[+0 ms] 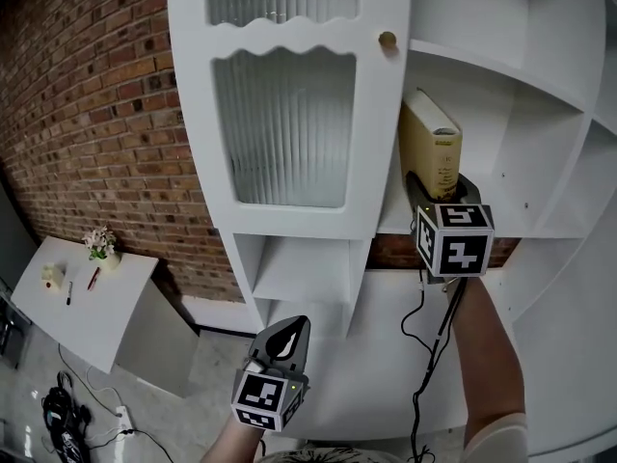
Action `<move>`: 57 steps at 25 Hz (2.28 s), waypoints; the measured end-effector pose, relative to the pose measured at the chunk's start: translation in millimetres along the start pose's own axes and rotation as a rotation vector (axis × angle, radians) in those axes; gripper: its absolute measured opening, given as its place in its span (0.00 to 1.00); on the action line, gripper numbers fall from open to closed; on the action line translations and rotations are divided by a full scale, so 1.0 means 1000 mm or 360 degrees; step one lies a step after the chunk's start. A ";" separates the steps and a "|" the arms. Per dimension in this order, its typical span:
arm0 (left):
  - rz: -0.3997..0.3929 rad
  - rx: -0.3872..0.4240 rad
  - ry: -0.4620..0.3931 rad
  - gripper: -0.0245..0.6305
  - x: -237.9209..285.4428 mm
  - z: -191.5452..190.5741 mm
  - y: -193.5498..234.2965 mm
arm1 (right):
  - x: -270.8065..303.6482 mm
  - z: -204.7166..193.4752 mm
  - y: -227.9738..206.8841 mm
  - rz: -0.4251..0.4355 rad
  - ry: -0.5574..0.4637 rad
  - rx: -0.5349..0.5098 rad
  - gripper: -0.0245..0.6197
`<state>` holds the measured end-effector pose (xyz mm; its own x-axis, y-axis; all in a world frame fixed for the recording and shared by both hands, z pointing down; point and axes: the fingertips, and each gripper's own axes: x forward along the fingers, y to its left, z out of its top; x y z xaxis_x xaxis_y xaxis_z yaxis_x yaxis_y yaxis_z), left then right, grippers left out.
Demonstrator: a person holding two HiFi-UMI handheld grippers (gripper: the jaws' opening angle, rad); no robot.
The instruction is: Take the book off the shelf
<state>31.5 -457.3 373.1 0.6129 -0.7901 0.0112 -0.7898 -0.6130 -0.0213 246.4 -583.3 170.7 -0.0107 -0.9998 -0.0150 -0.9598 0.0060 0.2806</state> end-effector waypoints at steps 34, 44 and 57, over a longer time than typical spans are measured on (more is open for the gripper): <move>0.0112 -0.0130 0.0052 0.05 -0.127 -0.021 -0.084 | -0.248 -0.151 0.077 0.0108 0.0025 0.0134 0.40; 0.0115 -0.0104 0.0077 0.05 -0.130 -0.033 -0.090 | -0.279 -0.219 0.109 0.0275 0.0171 0.0213 0.40; 0.0055 -0.0058 0.0090 0.05 -0.107 -0.037 -0.082 | -0.279 -0.229 0.119 0.0212 0.0145 0.0227 0.40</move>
<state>29.7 -323.1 410.6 0.5837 -0.8092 0.0678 -0.8115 -0.5842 0.0138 199.8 -307.4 428.3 -0.1211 -0.9874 0.1016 -0.9816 0.1343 0.1357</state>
